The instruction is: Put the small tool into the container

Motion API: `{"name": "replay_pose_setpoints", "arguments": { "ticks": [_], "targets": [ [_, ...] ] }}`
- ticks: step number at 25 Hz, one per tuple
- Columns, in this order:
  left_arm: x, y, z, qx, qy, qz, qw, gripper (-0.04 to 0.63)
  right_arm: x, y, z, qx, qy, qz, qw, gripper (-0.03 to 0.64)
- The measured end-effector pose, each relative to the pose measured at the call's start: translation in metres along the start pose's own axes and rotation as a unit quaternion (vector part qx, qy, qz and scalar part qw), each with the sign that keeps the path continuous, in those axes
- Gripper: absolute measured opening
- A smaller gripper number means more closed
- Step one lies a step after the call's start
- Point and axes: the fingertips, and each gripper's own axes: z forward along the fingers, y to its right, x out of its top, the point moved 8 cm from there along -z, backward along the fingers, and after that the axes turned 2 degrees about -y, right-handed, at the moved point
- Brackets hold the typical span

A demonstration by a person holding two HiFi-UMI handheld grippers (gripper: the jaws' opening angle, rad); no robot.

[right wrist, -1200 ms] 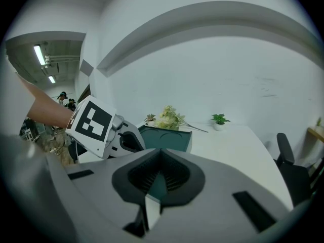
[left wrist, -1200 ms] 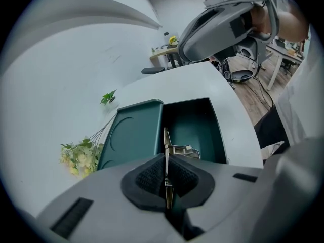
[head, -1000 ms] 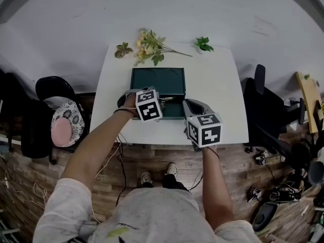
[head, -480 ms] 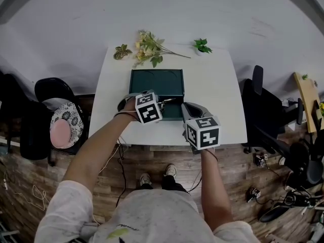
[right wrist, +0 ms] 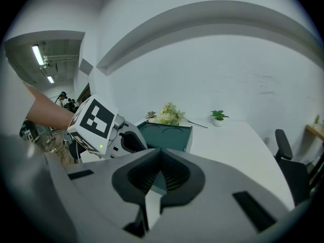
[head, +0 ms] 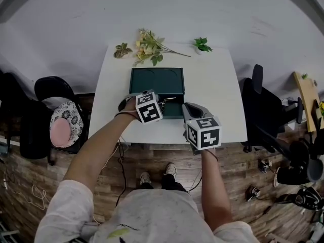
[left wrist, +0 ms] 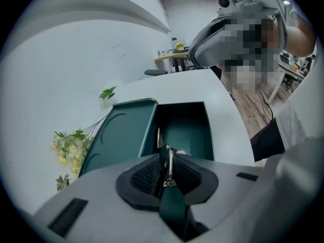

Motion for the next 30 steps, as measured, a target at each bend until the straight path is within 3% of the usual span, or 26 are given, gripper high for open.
{"name": "replay_pose_setpoints", "arguments": {
  "ticks": [30],
  "targets": [
    [-0.001,0.013,0.009,-0.005,-0.011,0.014,0.9998,0.106,-0.017,0.005,-0.005,-0.003,-0.010,0.015,1.000,0.005]
  ]
}}
